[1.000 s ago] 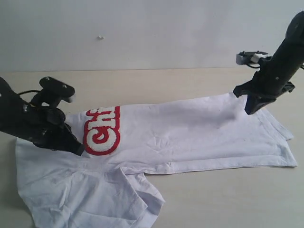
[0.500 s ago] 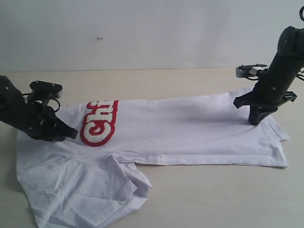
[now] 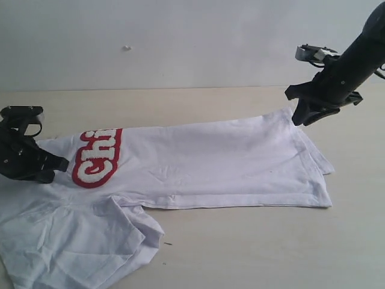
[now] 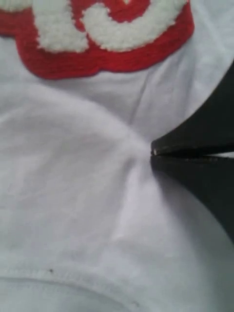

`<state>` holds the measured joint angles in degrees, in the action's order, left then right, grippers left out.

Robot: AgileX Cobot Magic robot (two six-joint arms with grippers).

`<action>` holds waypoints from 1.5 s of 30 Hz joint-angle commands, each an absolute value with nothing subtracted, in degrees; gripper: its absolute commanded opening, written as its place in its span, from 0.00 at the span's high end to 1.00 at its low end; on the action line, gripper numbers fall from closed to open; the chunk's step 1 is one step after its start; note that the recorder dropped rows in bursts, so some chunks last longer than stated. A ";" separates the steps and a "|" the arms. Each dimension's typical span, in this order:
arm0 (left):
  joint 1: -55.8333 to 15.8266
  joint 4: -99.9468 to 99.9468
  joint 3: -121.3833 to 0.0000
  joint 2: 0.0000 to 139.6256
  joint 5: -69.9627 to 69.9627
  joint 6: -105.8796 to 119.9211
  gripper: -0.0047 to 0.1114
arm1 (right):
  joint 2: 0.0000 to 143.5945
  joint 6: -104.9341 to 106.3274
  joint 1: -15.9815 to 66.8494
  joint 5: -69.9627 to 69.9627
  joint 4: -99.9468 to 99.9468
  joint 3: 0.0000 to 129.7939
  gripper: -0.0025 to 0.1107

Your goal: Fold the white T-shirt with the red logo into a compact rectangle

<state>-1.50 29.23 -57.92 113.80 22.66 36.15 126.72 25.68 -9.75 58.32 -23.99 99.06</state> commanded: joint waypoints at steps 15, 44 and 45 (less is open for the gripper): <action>-10.29 30.76 -50.20 94.91 37.10 42.39 0.96 | 133.05 24.79 -9.96 59.46 -19.53 98.04 0.98; -44.85 17.73 -39.50 94.88 32.26 26.67 0.51 | 133.21 25.39 -9.96 60.35 -23.63 98.15 0.98; -44.94 17.73 -39.38 95.14 30.99 26.67 0.51 | 133.21 25.39 -9.96 60.35 -23.63 98.15 0.98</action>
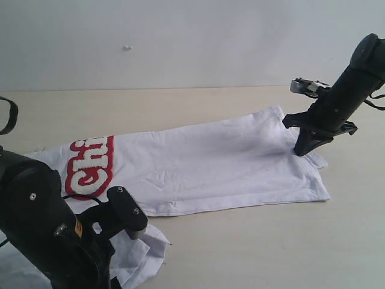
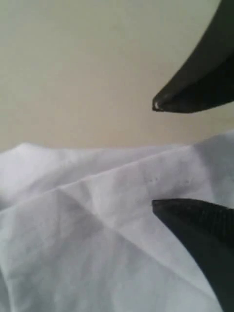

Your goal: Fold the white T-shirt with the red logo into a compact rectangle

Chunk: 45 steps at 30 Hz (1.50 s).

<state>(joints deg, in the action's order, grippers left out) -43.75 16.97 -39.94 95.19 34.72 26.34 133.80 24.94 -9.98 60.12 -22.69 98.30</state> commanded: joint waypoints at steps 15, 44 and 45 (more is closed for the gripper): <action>-45.22 6.62 -41.00 99.60 38.15 17.12 0.96 | 133.21 25.39 -9.96 60.70 -23.63 98.15 0.98; -41.08 -57.17 -58.15 99.41 23.17 18.15 0.96 | 133.21 26.83 -9.96 61.14 -27.12 98.15 0.98; -40.41 -57.16 -58.15 99.89 21.79 16.94 0.94 | 133.21 26.94 -9.96 61.14 -27.12 98.15 0.98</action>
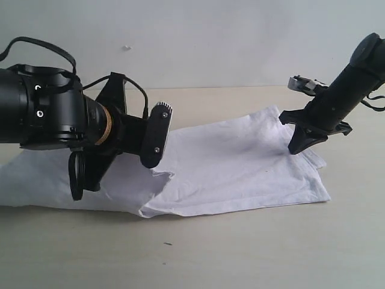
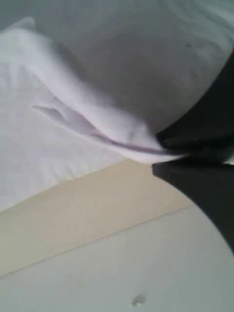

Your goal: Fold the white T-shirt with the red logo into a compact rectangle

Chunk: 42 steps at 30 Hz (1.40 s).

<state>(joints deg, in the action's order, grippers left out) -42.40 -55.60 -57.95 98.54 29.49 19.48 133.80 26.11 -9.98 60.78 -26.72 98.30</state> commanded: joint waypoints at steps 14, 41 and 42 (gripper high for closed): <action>-29.66 -57.16 -58.15 101.96 27.16 -5.10 0.48 | 133.21 27.34 -9.96 61.25 -26.89 98.15 0.98; -20.38 -16.80 -53.50 101.56 50.77 15.72 0.95 | 133.21 26.83 -9.96 62.06 -27.60 98.15 0.98; -19.73 -15.94 -53.50 100.58 46.07 13.33 0.92 | 133.21 26.83 -9.96 62.73 -28.13 98.15 0.98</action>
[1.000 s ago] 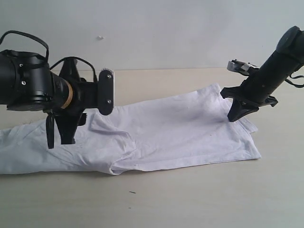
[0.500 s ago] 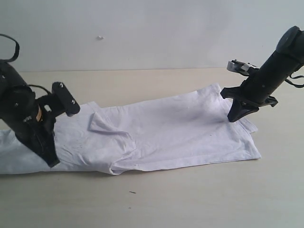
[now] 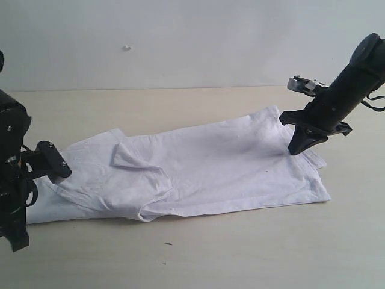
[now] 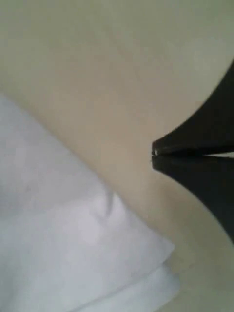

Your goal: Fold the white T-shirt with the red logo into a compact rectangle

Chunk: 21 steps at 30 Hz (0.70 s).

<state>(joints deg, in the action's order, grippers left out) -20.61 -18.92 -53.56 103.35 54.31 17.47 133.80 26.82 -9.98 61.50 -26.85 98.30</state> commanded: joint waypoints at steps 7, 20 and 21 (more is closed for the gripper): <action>-6.55 0.75 -53.62 101.77 28.09 9.78 0.41 | 133.21 28.17 -9.96 63.13 -29.64 98.15 0.98; -2.10 31.34 -55.50 107.11 22.39 41.73 0.44 | 133.43 28.53 -9.96 62.61 -29.64 98.15 0.98; -1.76 31.34 -55.50 107.38 22.01 41.73 0.44 | 133.43 28.72 -9.96 62.61 -29.64 98.15 0.98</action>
<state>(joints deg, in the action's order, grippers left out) -2.65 30.47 -55.28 106.51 23.95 40.65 133.80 27.79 -9.98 62.96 -29.25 98.30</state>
